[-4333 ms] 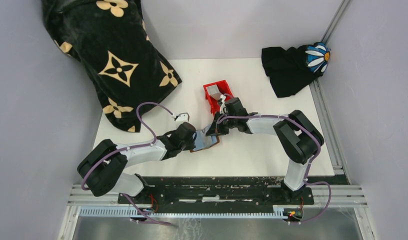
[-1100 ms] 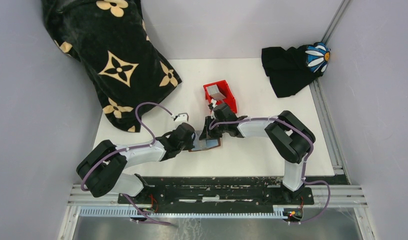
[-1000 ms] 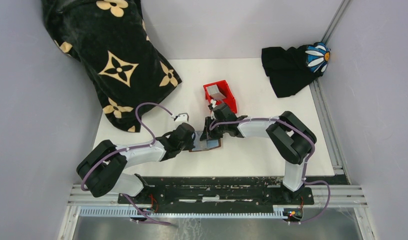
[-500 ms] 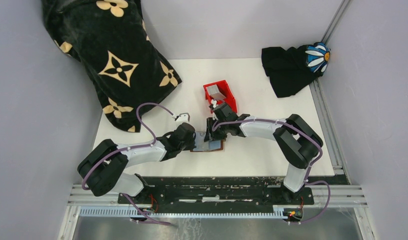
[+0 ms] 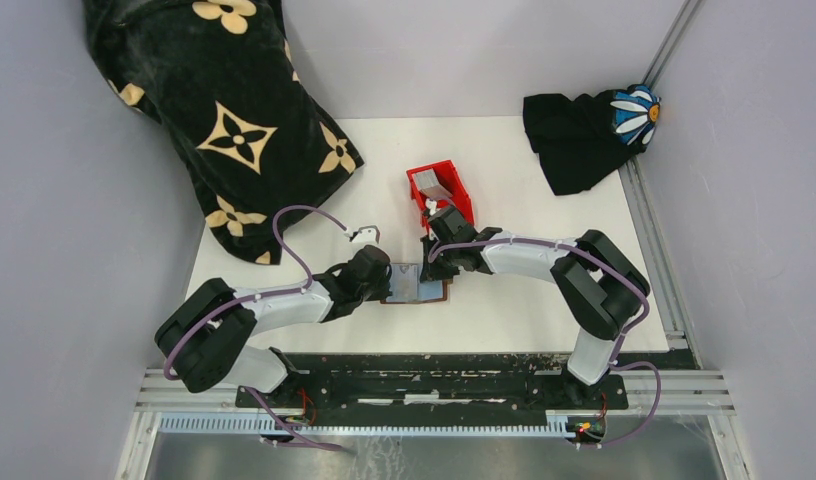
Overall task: Put the credit cards into the card holder
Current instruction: Insert the credit card into the card holder.
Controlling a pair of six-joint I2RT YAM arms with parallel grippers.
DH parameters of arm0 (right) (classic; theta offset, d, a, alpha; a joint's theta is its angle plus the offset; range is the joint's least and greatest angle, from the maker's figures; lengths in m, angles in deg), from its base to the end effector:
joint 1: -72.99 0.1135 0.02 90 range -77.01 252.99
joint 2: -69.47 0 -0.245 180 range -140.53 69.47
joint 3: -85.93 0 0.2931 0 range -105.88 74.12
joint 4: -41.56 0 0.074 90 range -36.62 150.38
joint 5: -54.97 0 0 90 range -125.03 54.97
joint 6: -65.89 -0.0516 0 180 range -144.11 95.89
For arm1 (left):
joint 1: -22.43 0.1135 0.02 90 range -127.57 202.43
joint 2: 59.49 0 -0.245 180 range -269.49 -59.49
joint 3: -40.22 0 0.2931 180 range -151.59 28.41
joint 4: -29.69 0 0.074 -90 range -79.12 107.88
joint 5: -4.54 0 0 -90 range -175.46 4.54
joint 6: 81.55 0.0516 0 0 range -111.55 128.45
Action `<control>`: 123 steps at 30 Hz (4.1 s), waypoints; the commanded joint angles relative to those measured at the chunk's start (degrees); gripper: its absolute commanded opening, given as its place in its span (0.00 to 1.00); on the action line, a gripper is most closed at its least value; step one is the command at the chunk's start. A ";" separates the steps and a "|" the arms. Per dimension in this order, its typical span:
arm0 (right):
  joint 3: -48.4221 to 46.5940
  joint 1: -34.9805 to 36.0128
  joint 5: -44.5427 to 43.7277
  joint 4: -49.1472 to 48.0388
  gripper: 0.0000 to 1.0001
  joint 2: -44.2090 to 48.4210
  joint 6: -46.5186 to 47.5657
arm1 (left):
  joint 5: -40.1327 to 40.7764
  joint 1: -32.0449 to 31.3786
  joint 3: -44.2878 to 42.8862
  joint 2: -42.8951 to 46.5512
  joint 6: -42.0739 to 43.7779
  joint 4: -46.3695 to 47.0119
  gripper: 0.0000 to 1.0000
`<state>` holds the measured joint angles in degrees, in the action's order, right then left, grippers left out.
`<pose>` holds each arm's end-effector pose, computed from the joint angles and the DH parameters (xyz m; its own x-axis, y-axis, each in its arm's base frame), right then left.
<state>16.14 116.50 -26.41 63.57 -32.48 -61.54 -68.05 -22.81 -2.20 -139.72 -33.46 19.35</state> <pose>0.2790 0.2755 0.0958 -0.9193 -0.0441 -0.3910 -0.2337 0.8607 0.4523 0.2167 -0.1966 0.0835 -0.7490 -0.1499 -0.6454 0.0493 0.9588 -0.2798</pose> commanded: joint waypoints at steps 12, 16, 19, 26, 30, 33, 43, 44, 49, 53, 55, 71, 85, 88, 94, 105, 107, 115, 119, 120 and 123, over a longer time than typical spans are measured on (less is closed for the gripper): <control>-2.08 0.63 0.21 -1.79 0.01 -2.35 -0.66 | -1.59 -0.15 0.69 -1.86 1.51 -2.71 0.14; -1.99 1.17 0.66 -3.01 0.01 -2.85 -1.36 | -1.84 -0.16 0.76 -1.82 1.40 -2.57 0.14; -2.28 1.68 0.62 -3.17 0.01 -2.97 -1.58 | -2.14 -0.17 0.87 -1.78 1.31 -2.32 0.13; -3.69 3.01 0.21 -2.67 0.01 -3.76 -1.72 | -2.73 -0.20 1.25 -1.37 1.05 -1.87 0.12; -4.07 3.79 -0.14 -2.55 0.01 -4.20 -1.95 | -2.73 -0.16 1.44 -0.85 1.14 -2.04 0.12; -4.16 4.19 -0.32 -2.51 0.01 -4.41 -2.12 | -2.58 -0.25 1.43 -0.04 1.17 -2.52 0.12; -4.21 4.39 -1.06 -1.98 0.01 -5.74 -2.11 | 1.56 -0.25 1.38 8.76 1.10 -7.02 0.18; -4.18 4.39 -1.14 -2.01 0.01 -5.76 -2.10 | 1.91 -0.20 1.48 9.45 1.02 -7.19 0.20; -4.12 4.40 -1.50 -1.79 0.01 -5.67 -2.01 | 3.29 -0.14 2.13 11.15 0.78 -8.20 0.23; -4.48 4.39 -1.68 -1.22 0.01 -5.58 -1.79 | 4.64 -0.22 3.20 10.85 0.72 -8.73 0.22; -4.60 4.50 -1.87 -0.87 0.01 -5.54 -1.64 | 4.91 -0.13 4.14 10.43 0.47 -8.18 0.20; -7.37 6.49 -5.33 3.55 0.01 -5.19 -0.22 | 1.33 -0.17 4.72 5.35 0.45 -3.09 0.11; -9.50 7.55 -5.72 5.52 0.02 -5.10 0.86 | 0.08 -0.24 3.73 5.12 0.29 -2.53 0.10; -9.78 7.80 -5.89 5.93 0.02 -5.21 1.14 | 0.02 -0.26 3.87 5.28 0.25 -2.46 0.10; -10.62 8.47 -5.73 6.32 0.02 -5.51 1.60 | -0.48 -0.28 4.08 5.52 0.08 -1.81 0.09; -10.45 8.70 -8.80 7.81 0.08 -3.96 3.60 | 2.72 -0.29 4.08 7.46 -0.38 -4.02 0.12; -10.45 8.71 -9.99 8.10 0.10 -3.00 4.12 | 4.28 -0.27 4.10 8.62 -0.74 -4.85 0.14; -12.78 8.53 -15.20 11.44 0.19 0.22 7.02 | 9.92 -0.21 3.78 13.59 -1.74 -7.09 0.20; -14.58 8.44 -15.57 12.57 0.21 0.47 8.17 | 11.46 -0.26 3.21 15.46 -1.85 -7.29 0.21; -14.88 8.44 -15.68 12.71 0.21 0.77 8.38 | 11.81 -0.19 2.99 15.92 -1.94 -7.30 0.21; -16.01 8.39 -17.15 13.39 0.23 1.87 9.25 | 12.74 -0.22 2.35 17.60 -1.99 -6.54 0.21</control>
<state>3.64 124.76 -40.38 75.55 -34.27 -54.50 -59.35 -22.81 2.43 -124.83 -33.61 11.86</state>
